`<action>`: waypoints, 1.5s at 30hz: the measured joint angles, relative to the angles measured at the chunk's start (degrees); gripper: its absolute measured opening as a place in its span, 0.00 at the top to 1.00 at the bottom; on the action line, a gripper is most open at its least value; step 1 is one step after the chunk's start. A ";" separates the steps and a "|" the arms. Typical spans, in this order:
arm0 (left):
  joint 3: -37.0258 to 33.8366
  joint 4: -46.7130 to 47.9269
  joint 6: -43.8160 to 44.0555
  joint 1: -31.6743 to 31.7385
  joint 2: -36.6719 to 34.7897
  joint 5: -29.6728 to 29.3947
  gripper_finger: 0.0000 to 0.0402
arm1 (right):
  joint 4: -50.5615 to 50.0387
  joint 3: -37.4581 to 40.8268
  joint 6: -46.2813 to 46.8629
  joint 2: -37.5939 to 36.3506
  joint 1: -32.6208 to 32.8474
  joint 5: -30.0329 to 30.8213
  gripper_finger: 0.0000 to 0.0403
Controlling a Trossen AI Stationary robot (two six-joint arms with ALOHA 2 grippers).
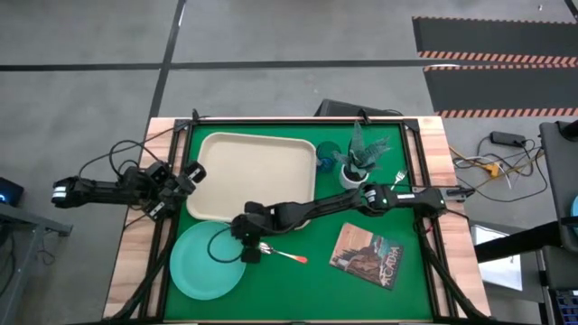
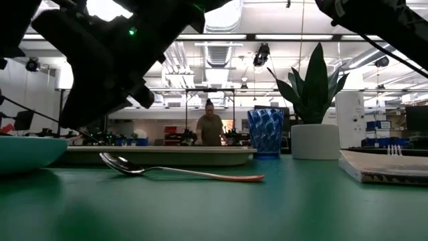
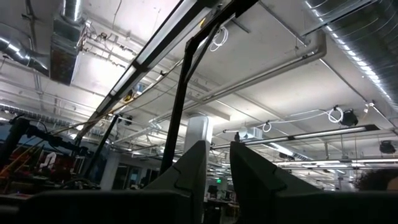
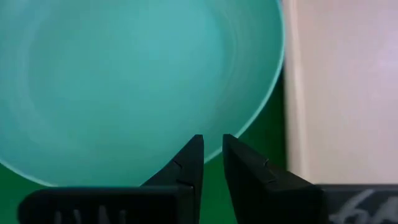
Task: Pick and place plate/cup/fork/spoon on tray
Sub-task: Put the blue plate on the gray serving tray
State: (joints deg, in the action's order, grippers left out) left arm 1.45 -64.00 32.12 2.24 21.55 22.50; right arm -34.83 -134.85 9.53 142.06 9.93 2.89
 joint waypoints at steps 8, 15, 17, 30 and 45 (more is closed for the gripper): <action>0.00 0.00 0.00 0.00 0.01 0.00 0.85 | -0.32 0.00 6.33 0.00 0.05 0.38 0.76; 0.00 0.01 0.00 0.00 0.01 -0.02 0.85 | -0.26 0.09 10.28 0.45 0.29 3.20 0.56; 0.00 0.01 0.00 0.00 0.01 -0.02 0.85 | -0.26 0.11 10.97 0.87 0.29 3.28 0.53; 0.00 0.00 0.00 0.00 0.03 -0.03 0.85 | 2.81 0.15 14.66 3.65 0.46 1.21 0.51; 0.00 0.00 0.00 0.00 0.03 -0.23 0.85 | 5.69 0.17 17.06 3.69 0.18 1.07 0.76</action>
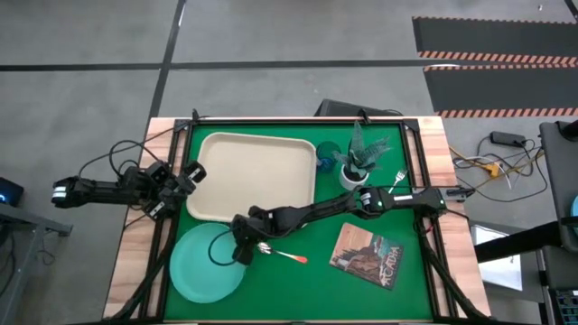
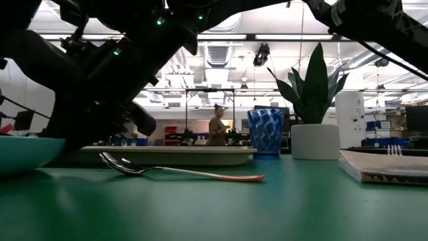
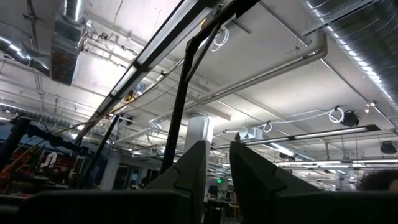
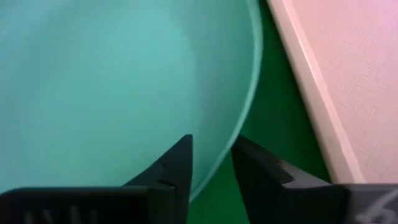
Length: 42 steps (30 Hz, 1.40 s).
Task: Pick and place plate/cup/fork/spoon on tray
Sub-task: Put the blue plate on the gray serving tray
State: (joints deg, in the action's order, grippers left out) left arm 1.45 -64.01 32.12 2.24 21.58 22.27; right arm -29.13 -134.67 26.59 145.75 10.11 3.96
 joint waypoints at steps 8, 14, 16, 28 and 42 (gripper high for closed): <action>0.00 0.00 0.00 0.00 0.00 -0.01 0.85 | 2.03 0.00 -0.39 0.00 0.00 -0.03 0.95; 0.00 0.00 0.02 0.00 0.00 -0.01 0.85 | 3.40 0.02 -0.59 0.00 0.00 -0.19 0.98; 0.00 0.00 0.02 0.00 0.00 -0.01 0.85 | 4.87 0.02 -0.61 0.00 0.00 -2.00 0.98; 0.00 -1.71 0.52 0.00 -0.15 -0.01 0.85 | 5.02 -0.26 -0.62 -3.96 -4.76 -19.58 0.98; 0.00 -1.80 0.56 0.00 -1.73 -0.01 0.85 | 1.94 -0.28 -1.05 -7.70 -18.64 -28.47 0.98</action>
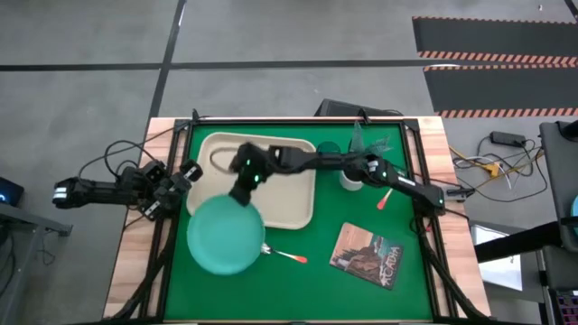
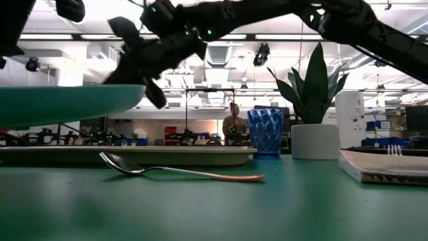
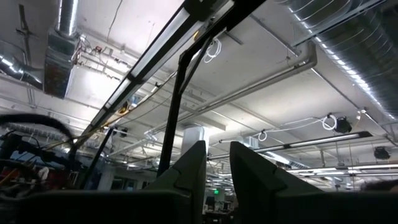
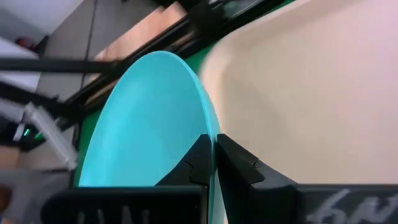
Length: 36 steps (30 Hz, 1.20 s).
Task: Pick and place plate/cup/fork/spoon on tray
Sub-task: Put the blue plate on the gray serving tray
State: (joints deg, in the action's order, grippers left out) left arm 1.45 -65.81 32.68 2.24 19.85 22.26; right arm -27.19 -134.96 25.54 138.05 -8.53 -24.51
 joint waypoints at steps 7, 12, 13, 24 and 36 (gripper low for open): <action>0.00 0.12 -0.02 0.00 -0.61 0.00 0.85 | 0.91 0.00 0.43 -0.01 -7.75 0.48 0.98; 0.00 0.06 -0.03 0.00 -0.57 0.00 0.85 | 2.13 0.00 -0.13 -0.01 -12.13 4.36 0.98; 0.00 0.06 -0.04 0.00 -0.57 0.00 0.85 | 2.13 0.00 -0.60 -0.01 -12.69 5.12 0.98; 0.00 0.10 -0.04 0.00 -0.67 -0.04 0.85 | 1.17 0.09 -8.03 -0.04 -13.89 11.02 0.98; 0.31 7.84 -0.13 0.00 0.65 -4.64 0.85 | -11.26 0.09 -24.15 -5.45 -5.38 19.26 0.98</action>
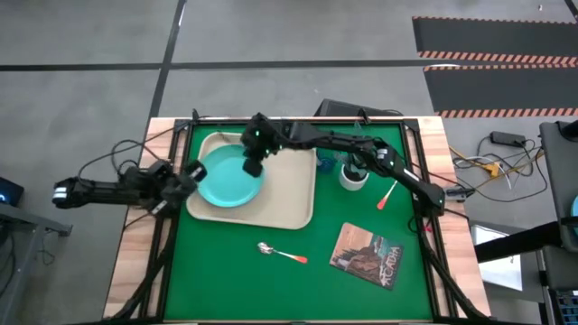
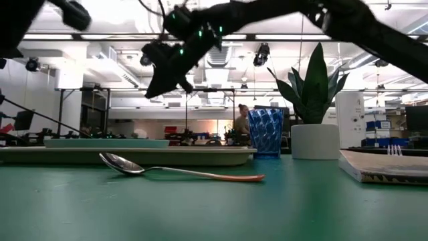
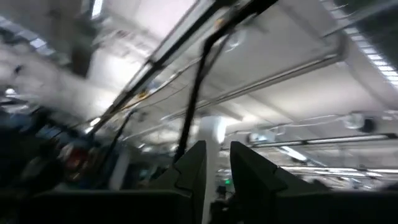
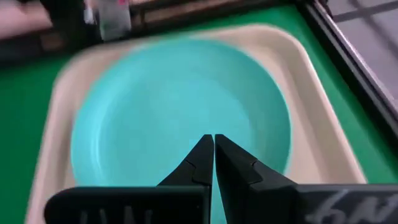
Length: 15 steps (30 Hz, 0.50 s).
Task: Pick and place plate/cup/fork/spoon on tray
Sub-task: Put the blue plate on the gray serving tray
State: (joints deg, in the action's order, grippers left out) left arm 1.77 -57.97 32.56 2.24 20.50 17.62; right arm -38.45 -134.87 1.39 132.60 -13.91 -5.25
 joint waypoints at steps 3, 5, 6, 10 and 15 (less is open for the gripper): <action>2.11 12.10 -2.56 0.02 1.21 -8.17 0.85 | -6.20 0.09 -2.29 -1.82 4.04 7.00 0.98; 4.07 20.59 -5.08 0.04 2.27 -14.00 0.85 | -11.43 0.30 -2.27 -2.93 6.85 10.31 0.98; 5.16 24.90 -6.06 0.04 2.90 -16.86 0.85 | -14.07 0.34 -1.84 -3.35 8.29 12.14 0.98; 10.27 40.73 -6.41 0.04 5.71 -23.57 0.85 | -23.14 1.46 2.10 -4.65 14.32 20.42 0.98; 16.25 53.35 -5.98 0.04 12.38 -26.20 0.85 | -22.08 6.94 5.29 -6.92 21.37 24.83 0.98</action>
State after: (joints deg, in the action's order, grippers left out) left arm 18.02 -4.62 26.57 2.28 32.88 -8.58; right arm -60.53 -127.93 6.68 125.69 7.46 19.57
